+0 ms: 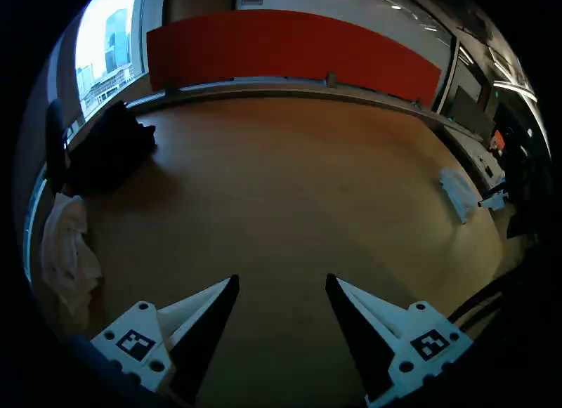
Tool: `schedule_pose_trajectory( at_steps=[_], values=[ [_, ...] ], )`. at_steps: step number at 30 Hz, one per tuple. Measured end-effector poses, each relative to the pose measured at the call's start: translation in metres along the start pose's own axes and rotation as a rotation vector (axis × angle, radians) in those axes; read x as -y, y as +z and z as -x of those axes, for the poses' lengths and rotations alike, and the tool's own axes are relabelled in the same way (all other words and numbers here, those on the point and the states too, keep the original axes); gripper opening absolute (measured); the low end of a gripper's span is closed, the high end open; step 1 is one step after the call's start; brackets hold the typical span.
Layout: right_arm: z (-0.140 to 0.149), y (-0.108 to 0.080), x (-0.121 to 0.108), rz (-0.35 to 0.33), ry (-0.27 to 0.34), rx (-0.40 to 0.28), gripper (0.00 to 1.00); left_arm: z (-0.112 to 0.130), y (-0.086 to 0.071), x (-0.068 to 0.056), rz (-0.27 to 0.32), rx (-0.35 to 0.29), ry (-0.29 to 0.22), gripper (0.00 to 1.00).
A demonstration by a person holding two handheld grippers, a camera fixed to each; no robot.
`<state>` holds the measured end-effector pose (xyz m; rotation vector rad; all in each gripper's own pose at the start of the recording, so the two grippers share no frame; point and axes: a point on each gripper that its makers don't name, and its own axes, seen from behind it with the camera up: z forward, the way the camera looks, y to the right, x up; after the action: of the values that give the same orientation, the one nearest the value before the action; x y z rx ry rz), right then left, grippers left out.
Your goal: Fold towel
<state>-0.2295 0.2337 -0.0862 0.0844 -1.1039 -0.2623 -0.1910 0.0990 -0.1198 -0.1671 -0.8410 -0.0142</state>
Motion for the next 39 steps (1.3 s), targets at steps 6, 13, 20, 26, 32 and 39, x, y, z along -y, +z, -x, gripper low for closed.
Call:
schedule_pose_trajectory(
  at_steps=[6, 13, 20, 26, 32, 39],
  values=[
    [-0.006, -0.004, 0.01, -0.019, 0.053, -0.026, 0.98, -0.001, -0.001, 0.004, -0.003, -0.006, -0.009, 0.92],
    [-0.011, -0.007, 0.024, -0.033, 0.125, -0.046, 0.98, -0.004, -0.002, 0.006, -0.002, -0.011, -0.013, 0.91],
    [-0.015, -0.01, 0.036, -0.04, 0.193, -0.063, 0.98, -0.007, -0.001, 0.005, 0.002, -0.018, -0.01, 0.92],
    [-0.018, -0.011, 0.042, -0.046, 0.231, -0.074, 0.98, -0.007, -0.002, 0.005, 0.002, -0.021, -0.013, 0.92],
    [-0.024, -0.012, 0.044, -0.04, 0.247, -0.106, 0.98, -0.009, -0.004, 0.008, -0.003, -0.03, -0.018, 0.91],
    [-0.038, -0.021, 0.05, -0.03, 0.293, -0.177, 0.98, -0.018, -0.007, 0.013, -0.016, -0.051, -0.034, 0.91]
  ],
)
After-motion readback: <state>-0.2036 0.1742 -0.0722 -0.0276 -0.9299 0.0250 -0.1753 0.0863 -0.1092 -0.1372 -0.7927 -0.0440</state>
